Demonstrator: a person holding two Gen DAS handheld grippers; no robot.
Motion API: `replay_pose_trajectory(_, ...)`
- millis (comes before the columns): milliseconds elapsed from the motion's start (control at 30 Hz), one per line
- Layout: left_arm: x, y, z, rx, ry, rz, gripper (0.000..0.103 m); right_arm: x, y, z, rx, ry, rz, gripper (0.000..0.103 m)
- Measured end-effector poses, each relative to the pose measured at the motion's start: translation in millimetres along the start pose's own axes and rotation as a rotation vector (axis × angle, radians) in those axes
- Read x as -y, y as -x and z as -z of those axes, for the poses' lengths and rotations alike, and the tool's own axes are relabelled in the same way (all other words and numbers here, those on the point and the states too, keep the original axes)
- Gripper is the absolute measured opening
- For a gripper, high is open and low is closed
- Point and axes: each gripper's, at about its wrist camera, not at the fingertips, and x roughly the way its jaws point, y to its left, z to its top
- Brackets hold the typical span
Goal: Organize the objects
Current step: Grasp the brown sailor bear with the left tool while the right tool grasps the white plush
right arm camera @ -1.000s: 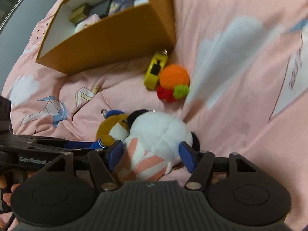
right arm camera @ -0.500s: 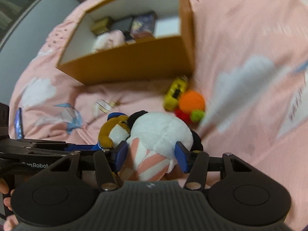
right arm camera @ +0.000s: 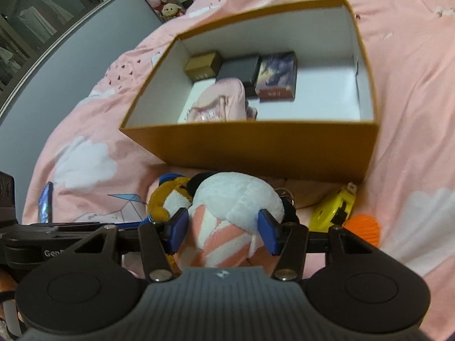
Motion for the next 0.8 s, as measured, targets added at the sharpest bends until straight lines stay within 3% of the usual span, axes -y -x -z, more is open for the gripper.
replay_pose_trajectory(300,-2.5,-15.5,7.2,-0.062,-0.011,-0.042,0.045,25.0,-1.0,14.3,-0.041,-0.099,0.015,0.056)
replay_pose_trajectory(567,2.5,-11.2,11.1,-0.052,-0.051,-0.062,0.05,28.5,22.4,31.8,-0.032,-0.033,0.207,0.055)
replay_pose_trajectory(667,1.5,-7.3,12.1,-0.044,-0.045,-0.062,0.055,28.9,26.2,37.4,-0.028,0.012,0.266,0.043)
replay_pose_trajectory(733,3.4,-3.2,13.8,-0.038,-0.048,-0.064,0.059,29.2,25.0,40.3,-0.042,0.032,0.287,0.028)
replay_pose_trajectory(800,7.6,0.9,11.6,-0.029,-0.059,-0.065,0.062,25.6,23.9,42.5,-0.044,0.078,0.331,0.025)
